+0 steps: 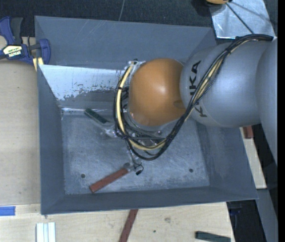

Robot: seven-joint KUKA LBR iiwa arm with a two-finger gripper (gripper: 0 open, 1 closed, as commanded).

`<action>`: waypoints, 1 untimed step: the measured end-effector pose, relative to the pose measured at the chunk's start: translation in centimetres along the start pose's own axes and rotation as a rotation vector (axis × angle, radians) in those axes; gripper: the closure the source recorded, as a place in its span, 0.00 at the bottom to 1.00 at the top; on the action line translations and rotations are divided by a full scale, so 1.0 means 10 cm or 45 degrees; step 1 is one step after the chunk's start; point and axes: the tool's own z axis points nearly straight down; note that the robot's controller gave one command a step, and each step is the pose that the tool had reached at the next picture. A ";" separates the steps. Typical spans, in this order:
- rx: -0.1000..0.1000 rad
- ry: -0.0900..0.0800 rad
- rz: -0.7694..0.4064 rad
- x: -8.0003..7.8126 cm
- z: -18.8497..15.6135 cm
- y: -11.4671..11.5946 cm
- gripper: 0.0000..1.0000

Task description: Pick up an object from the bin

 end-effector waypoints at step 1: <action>-0.002 -0.003 -0.305 0.24 0.55 0.36 1.00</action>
Offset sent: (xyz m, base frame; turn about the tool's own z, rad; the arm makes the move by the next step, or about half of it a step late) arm 0.0000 0.0000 0.0000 0.0000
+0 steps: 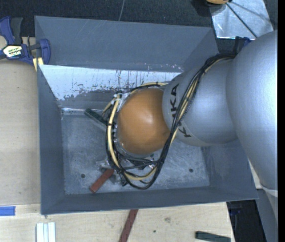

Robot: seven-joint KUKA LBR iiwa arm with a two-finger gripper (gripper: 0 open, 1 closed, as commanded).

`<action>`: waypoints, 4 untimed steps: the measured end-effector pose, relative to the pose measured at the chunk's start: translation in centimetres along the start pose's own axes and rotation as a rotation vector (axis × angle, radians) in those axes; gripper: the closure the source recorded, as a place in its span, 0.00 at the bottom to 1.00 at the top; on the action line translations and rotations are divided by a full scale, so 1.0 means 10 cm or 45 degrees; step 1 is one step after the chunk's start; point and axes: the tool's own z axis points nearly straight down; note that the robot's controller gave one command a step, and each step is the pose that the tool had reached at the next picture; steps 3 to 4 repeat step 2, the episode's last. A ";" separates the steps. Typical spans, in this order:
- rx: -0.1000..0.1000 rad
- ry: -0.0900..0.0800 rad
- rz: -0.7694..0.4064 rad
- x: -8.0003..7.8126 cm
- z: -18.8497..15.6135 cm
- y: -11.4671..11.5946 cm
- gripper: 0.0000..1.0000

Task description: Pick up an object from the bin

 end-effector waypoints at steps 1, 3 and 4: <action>0.000 0.000 0.002 0.00 0.00 0.00 1.00; 0.003 -0.001 -0.145 0.16 -1.52 -0.14 1.00; 0.003 -0.001 -0.145 0.16 -1.52 -0.14 1.00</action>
Offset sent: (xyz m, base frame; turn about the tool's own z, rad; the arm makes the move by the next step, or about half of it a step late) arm -0.0030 -0.0219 0.1511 -0.1171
